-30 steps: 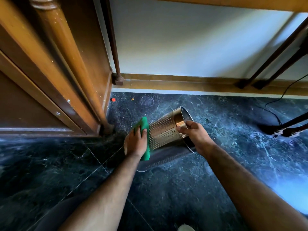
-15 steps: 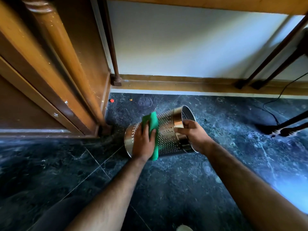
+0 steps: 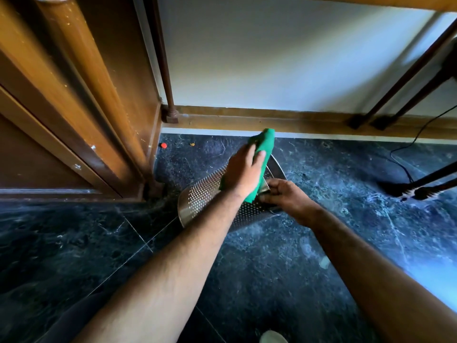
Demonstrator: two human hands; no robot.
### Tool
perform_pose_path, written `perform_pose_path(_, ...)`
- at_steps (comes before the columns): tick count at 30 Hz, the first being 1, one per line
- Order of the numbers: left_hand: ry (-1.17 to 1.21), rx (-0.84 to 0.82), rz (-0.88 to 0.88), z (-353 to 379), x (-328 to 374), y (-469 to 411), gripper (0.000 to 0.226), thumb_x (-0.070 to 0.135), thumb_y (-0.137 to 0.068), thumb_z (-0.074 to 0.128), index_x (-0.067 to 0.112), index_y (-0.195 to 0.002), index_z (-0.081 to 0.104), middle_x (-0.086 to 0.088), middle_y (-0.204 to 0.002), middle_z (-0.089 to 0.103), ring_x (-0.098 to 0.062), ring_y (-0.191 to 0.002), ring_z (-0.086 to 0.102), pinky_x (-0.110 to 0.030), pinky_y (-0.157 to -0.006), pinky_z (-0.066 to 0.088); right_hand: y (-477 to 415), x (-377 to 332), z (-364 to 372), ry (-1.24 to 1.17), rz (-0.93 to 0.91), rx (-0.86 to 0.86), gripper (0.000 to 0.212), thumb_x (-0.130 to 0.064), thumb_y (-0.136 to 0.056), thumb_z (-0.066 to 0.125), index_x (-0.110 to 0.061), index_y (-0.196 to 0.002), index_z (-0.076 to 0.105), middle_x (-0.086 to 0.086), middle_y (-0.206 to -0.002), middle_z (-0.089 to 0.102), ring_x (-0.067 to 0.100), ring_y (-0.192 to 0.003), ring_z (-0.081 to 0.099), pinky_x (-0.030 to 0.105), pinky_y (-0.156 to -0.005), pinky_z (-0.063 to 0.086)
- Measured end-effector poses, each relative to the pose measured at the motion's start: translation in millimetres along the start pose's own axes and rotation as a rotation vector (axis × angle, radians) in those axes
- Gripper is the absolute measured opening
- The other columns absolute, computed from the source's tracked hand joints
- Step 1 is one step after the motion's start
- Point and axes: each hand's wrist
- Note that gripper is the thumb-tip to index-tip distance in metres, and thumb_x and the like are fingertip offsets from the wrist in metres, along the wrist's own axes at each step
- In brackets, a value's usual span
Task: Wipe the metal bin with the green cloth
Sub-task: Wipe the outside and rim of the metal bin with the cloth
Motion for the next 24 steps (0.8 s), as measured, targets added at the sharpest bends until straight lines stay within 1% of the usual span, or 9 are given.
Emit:
perform_pose_path(2, -0.017, 0.015, 0.146, 6.3, -16.1, 12.6, 0.048, 0.039, -0.099, 0.045, 0.014, -0.139, 0.053, -0.011, -0.142, 0.056, -0.025, -0.124, 0.057, -0.037, -0.105, 0.047, 2.4, -4.0, -2.8, 0.059, 0.017, -0.029, 0.029, 0.006, -0.083, 0.07, 0.0, -0.112, 0.066, 0.024, -0.104, 0.075, 0.025, -0.084, 0.068, 0.032, -0.071, 0.056)
perform_pose_path(4, -0.047, 0.046, 0.138, 8.4, -46.8, 26.6, 0.052, 0.045, -0.098, 0.04, 0.016, -0.138, 0.053, -0.009, -0.141, 0.057, -0.026, -0.123, 0.057, -0.038, -0.103, 0.048, 2.5, -7.9, -1.7, 0.009, -0.007, -0.004, 0.033, 0.01, -0.08, 0.068, 0.0, -0.111, 0.067, 0.016, -0.099, 0.076, 0.019, -0.081, 0.07, 0.03, -0.071, 0.058)
perform_pose_path(8, -0.149, 0.103, -0.07, -4.2, -109.0, 44.9, 0.057, 0.047, -0.095, 0.034, 0.01, -0.131, 0.058, -0.014, -0.131, 0.063, -0.031, -0.114, 0.061, -0.037, -0.096, 0.049, -3.3, -3.0, 2.3, -0.192, -0.009, 0.18, 0.026, 0.001, -0.084, 0.069, 0.0, -0.11, 0.069, 0.02, -0.104, 0.075, 0.031, -0.09, 0.07, 0.051, -0.085, 0.055)
perform_pose_path(11, -0.25, 0.071, -0.252, -21.3, -137.1, 41.6, 0.064, 0.053, -0.091, 0.027, 0.009, -0.123, 0.061, -0.018, -0.124, 0.065, -0.037, -0.111, 0.061, -0.041, -0.096, 0.048, -2.8, 0.4, 10.1, -0.283, 0.021, 0.2, 0.02, -0.002, -0.088, 0.066, -0.005, -0.106, 0.071, 0.015, -0.099, 0.075, 0.028, -0.086, 0.07, 0.042, -0.079, 0.056)
perform_pose_path(15, -0.168, -0.023, -0.454, -36.6, -124.3, 20.0, 0.045, 0.039, -0.102, 0.036, 0.009, -0.127, 0.057, -0.021, -0.131, 0.061, -0.038, -0.117, 0.059, -0.041, -0.1, 0.046, 2.7, -2.6, 21.8, -0.232, 0.01, 0.139, 0.022, -0.001, -0.088, 0.066, -0.005, -0.11, 0.069, 0.019, -0.105, 0.074, 0.03, -0.091, 0.067, 0.041, -0.081, 0.054)
perform_pose_path(17, -0.101, -0.045, -0.479, -39.1, -104.6, 7.7, 0.046, 0.041, -0.103, 0.034, 0.013, -0.133, 0.055, -0.01, -0.117, 0.066, -0.027, -0.096, 0.064, -0.031, -0.082, 0.05, 6.7, -2.1, 21.7, -0.135, -0.022, 0.077, 0.023, 0.006, -0.089, 0.063, 0.0, -0.11, 0.067, 0.018, -0.105, 0.073, 0.02, -0.089, 0.069, 0.028, -0.075, 0.057)
perform_pose_path(19, 0.052, -0.041, -0.461, -38.5, -77.3, -1.2, 0.045, 0.043, -0.103, 0.035, 0.019, -0.139, 0.051, 0.003, -0.107, 0.062, -0.013, -0.073, 0.056, -0.024, -0.063, 0.043, 7.9, -0.9, 19.7, -0.042, -0.028, 0.013, 0.027, 0.009, -0.088, 0.063, 0.002, -0.114, 0.066, 0.02, -0.113, 0.073, 0.018, -0.096, 0.069, 0.026, -0.08, 0.058)
perform_pose_path(22, 0.164, -0.01, -0.3, -31.3, -43.7, -5.4, 0.042, 0.054, -0.096, 0.041, 0.029, -0.123, 0.061, -0.004, -0.111, 0.07, -0.024, -0.082, 0.067, -0.037, -0.074, 0.058, 6.2, -0.9, 14.2, 0.036, -0.026, -0.043, 0.036, 0.013, -0.085, 0.065, 0.0, -0.118, 0.066, 0.023, -0.12, 0.071, 0.022, -0.104, 0.068, 0.041, -0.095, 0.054)
perform_pose_path(24, 0.151, -0.006, -0.154, -21.6, -40.4, -0.3, 0.042, 0.058, -0.091, 0.042, 0.028, -0.113, 0.063, -0.007, -0.106, 0.073, -0.028, -0.088, 0.071, -0.045, -0.076, 0.06, 4.2, -4.7, 10.2, 0.067, -0.001, -0.046, 0.039, 0.015, -0.082, 0.065, -0.003, -0.117, 0.066, 0.02, -0.115, 0.074, 0.021, -0.098, 0.07, 0.042, -0.091, 0.057)
Point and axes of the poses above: each hand's wrist, its own y-axis away from the middle knuckle, its own z-axis out of the palm, x = y × z
